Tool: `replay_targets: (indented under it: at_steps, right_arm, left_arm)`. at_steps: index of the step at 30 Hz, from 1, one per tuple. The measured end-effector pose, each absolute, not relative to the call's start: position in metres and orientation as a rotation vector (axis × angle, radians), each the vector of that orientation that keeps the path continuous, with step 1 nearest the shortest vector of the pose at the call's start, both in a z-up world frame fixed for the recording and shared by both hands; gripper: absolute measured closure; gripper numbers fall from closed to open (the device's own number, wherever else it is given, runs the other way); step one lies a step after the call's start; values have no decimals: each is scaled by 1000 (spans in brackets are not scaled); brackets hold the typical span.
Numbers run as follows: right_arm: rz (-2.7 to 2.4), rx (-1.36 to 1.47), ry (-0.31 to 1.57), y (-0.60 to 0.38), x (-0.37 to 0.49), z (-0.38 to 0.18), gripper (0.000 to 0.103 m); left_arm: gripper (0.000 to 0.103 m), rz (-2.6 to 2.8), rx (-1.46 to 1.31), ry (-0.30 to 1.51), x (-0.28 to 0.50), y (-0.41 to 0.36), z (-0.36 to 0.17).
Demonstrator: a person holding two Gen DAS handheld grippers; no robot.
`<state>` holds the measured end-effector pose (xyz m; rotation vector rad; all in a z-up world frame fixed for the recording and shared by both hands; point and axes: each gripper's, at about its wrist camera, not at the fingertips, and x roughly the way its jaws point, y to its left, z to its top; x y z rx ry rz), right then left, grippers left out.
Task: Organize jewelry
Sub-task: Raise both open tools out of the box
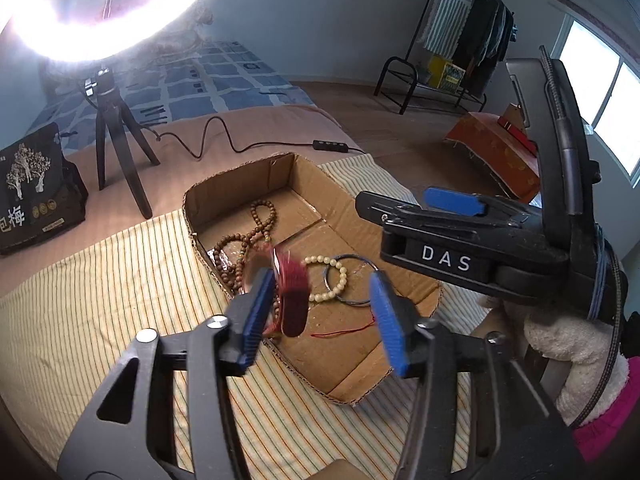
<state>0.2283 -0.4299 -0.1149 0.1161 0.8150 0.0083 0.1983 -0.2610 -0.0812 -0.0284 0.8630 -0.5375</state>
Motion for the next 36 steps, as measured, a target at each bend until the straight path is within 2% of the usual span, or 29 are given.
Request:
replay_targets:
  at_steps: [8, 36]
  right_arm:
    - [-34, 104, 805, -432, 227, -112, 6]
    - [2, 71, 769, -410, 213, -98, 3]
  left_arm:
    - [38, -531, -7, 841, 192, -261, -77]
    - [37, -493, 43, 804, 172, -232, -66]
